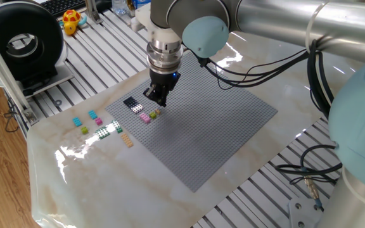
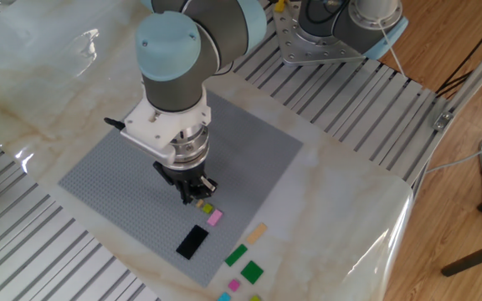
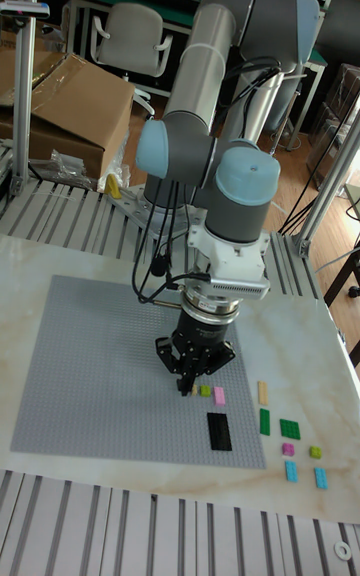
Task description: Stack small Lego blocks randomly, one at a time
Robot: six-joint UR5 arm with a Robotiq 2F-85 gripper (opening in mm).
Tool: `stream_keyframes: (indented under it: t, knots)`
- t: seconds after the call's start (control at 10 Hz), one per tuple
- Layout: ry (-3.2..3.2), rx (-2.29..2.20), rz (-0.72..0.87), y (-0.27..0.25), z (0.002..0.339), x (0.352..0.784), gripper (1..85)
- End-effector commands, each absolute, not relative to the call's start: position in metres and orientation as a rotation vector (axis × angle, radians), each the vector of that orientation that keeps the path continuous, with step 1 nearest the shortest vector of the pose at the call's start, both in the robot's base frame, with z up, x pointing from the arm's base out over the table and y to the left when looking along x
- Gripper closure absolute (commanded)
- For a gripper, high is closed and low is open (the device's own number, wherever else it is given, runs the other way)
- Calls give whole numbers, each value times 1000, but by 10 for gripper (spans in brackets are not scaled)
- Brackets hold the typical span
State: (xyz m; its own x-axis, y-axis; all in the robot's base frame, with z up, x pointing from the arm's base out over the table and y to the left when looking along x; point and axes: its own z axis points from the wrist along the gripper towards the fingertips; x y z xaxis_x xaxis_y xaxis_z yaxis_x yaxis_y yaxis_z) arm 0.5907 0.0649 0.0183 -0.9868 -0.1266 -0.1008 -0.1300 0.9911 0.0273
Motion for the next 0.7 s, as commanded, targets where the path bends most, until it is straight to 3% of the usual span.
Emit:
stream_keyframes:
  t: [0.0, 0.6]
  knots:
    - [3028, -184, 73, 64, 17, 591, 843]
    - [3021, -166, 96, 63, 14, 589, 843]
